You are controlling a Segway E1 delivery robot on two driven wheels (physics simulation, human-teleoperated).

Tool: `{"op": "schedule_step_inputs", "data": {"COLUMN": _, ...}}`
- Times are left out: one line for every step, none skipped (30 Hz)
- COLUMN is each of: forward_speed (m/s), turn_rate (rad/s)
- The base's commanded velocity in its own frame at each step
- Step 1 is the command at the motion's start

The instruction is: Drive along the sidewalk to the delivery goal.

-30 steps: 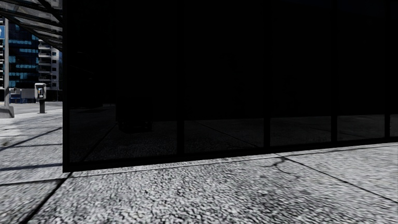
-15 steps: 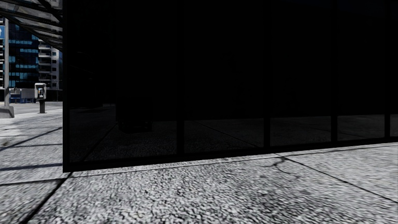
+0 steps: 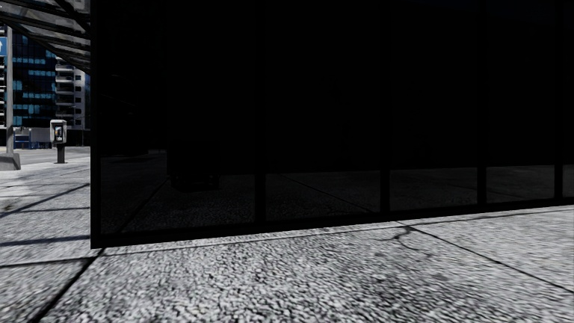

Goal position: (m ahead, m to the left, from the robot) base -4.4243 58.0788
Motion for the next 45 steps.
{"op": "schedule_step_inputs", "data": {"forward_speed": 0.0, "turn_rate": 0.03}}
{"op": "schedule_step_inputs", "data": {"forward_speed": 0.0, "turn_rate": 0.03}}
{"op": "schedule_step_inputs", "data": {"forward_speed": 0.08, "turn_rate": 0.14}}
{"op": "schedule_step_inputs", "data": {"forward_speed": 0.31, "turn_rate": 0.18}}
{"op": "schedule_step_inputs", "data": {"forward_speed": 0.43, "turn_rate": 0.21}}
{"op": "schedule_step_inputs", "data": {"forward_speed": 0.57, "turn_rate": 0.22}}
{"op": "schedule_step_inputs", "data": {"forward_speed": 0.61, "turn_rate": 0.23}}
{"op": "schedule_step_inputs", "data": {"forward_speed": 0.61, "turn_rate": 0.23}}
{"op": "schedule_step_inputs", "data": {"forward_speed": 0.62, "turn_rate": 0.28}}
{"op": "schedule_step_inputs", "data": {"forward_speed": 0.63, "turn_rate": 0.32}}
{"op": "schedule_step_inputs", "data": {"forward_speed": 0.61, "turn_rate": 0.33}}
{"op": "schedule_step_inputs", "data": {"forward_speed": 0.56, "turn_rate": 0.33}}
{"op": "schedule_step_inputs", "data": {"forward_speed": 0.56, "turn_rate": 0.33}}
{"op": "schedule_step_inputs", "data": {"forward_speed": 0.54, "turn_rate": 0.35}}
{"op": "schedule_step_inputs", "data": {"forward_speed": 0.53, "turn_rate": 0.38}}
{"op": "schedule_step_inputs", "data": {"forward_speed": 0.5, "turn_rate": 0.39}}
{"op": "schedule_step_inputs", "data": {"forward_speed": 0.49, "turn_rate": 0.41}}
{"op": "schedule_step_inputs", "data": {"forward_speed": 0.49, "turn_rate": 0.41}}
{"op": "schedule_step_inputs", "data": {"forward_speed": 0.47, "turn_rate": 0.44}}
{"op": "schedule_step_inputs", "data": {"forward_speed": 0.47, "turn_rate": 0.48}}
{"op": "schedule_step_inputs", "data": {"forward_speed": 0.47, "turn_rate": 0.52}}
{"op": "schedule_step_inputs", "data": {"forward_speed": 0.47, "turn_rate": 0.53}}
{"op": "schedule_step_inputs", "data": {"forward_speed": 0.47, "turn_rate": 0.54}}
{"op": "schedule_step_inputs", "data": {"forward_speed": 0.47, "turn_rate": 0.54}}
{"op": "schedule_step_inputs", "data": {"forward_speed": 0.47, "turn_rate": 0.54}}
{"op": "schedule_step_inputs", "data": {"forward_speed": 0.47, "turn_rate": 0.54}}
{"op": "schedule_step_inputs", "data": {"forward_speed": 0.47, "turn_rate": 0.54}}
{"op": "schedule_step_inputs", "data": {"forward_speed": 0.47, "turn_rate": 0.54}}
{"op": "schedule_step_inputs", "data": {"forward_speed": 0.47, "turn_rate": 0.54}}
{"op": "schedule_step_inputs", "data": {"forward_speed": 0.47, "turn_rate": 0.55}}
{"op": "schedule_step_inputs", "data": {"forward_speed": 0.47, "turn_rate": 0.56}}
{"op": "schedule_step_inputs", "data": {"forward_speed": 0.47, "turn_rate": 0.57}}
{"op": "schedule_step_inputs", "data": {"forward_speed": 0.47, "turn_rate": 0.59}}
{"op": "schedule_step_inputs", "data": {"forward_speed": 0.47, "turn_rate": 0.59}}
{"op": "schedule_step_inputs", "data": {"forward_speed": 0.49, "turn_rate": 0.6}}
{"op": "schedule_step_inputs", "data": {"forward_speed": 0.49, "turn_rate": 0.6}}
{"op": "schedule_step_inputs", "data": {"forward_speed": 0.5, "turn_rate": 0.6}}
{"op": "schedule_step_inputs", "data": {"forward_speed": 0.51, "turn_rate": 0.6}}
{"op": "schedule_step_inputs", "data": {"forward_speed": 0.51, "turn_rate": 0.6}}
{"op": "schedule_step_inputs", "data": {"forward_speed": 0.53, "turn_rate": 0.6}}
{"op": "schedule_step_inputs", "data": {"forward_speed": 0.56, "turn_rate": 0.61}}
{"op": "schedule_step_inputs", "data": {"forward_speed": 0.58, "turn_rate": 0.62}}
{"op": "schedule_step_inputs", "data": {"forward_speed": 0.59, "turn_rate": 0.62}}
{"op": "schedule_step_inputs", "data": {"forward_speed": 0.6, "turn_rate": 0.62}}
{"op": "schedule_step_inputs", "data": {"forward_speed": 0.6, "turn_rate": 0.62}}
